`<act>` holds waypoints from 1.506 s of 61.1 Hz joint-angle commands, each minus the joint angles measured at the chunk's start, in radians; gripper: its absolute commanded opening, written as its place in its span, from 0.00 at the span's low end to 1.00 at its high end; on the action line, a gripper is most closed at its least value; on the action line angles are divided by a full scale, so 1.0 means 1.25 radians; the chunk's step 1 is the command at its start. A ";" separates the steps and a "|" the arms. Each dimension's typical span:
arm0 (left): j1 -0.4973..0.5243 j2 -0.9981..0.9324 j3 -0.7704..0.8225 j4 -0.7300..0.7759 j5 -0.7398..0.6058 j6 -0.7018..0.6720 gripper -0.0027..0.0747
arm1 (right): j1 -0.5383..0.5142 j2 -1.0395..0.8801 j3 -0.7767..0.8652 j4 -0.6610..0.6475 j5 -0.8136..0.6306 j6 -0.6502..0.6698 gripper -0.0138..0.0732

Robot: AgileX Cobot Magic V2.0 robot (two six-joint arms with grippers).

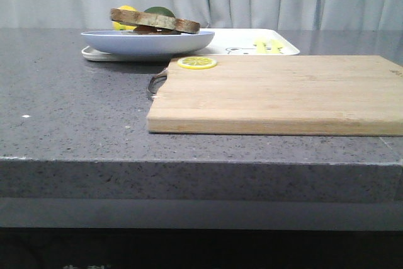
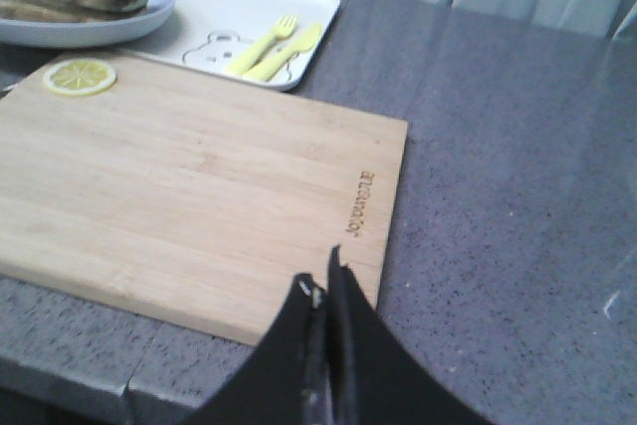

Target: Place bread and move sandwich to tray

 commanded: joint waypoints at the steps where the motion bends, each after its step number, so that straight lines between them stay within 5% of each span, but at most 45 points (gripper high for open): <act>1: 0.001 -0.016 0.004 0.000 -0.067 -0.008 0.01 | -0.059 -0.051 0.095 0.028 -0.238 -0.008 0.02; 10: 0.001 -0.016 0.004 0.000 -0.067 -0.008 0.01 | -0.127 -0.145 0.234 0.161 -0.351 -0.008 0.02; 24: 0.001 -0.016 0.004 0.000 -0.067 -0.008 0.01 | -0.180 -0.204 0.336 0.162 -0.439 -0.008 0.02; 61: 0.001 -0.016 0.004 0.000 -0.067 -0.008 0.01 | -0.182 -0.206 0.333 0.154 -0.423 -0.009 0.02; 75: 0.001 -0.016 0.004 0.000 -0.067 -0.008 0.01 | -0.182 -0.207 0.333 0.151 -0.432 -0.119 0.02; 92: 0.001 -0.016 0.004 0.000 -0.067 -0.008 0.01 | -0.221 -0.207 0.333 0.151 -0.434 -0.121 0.02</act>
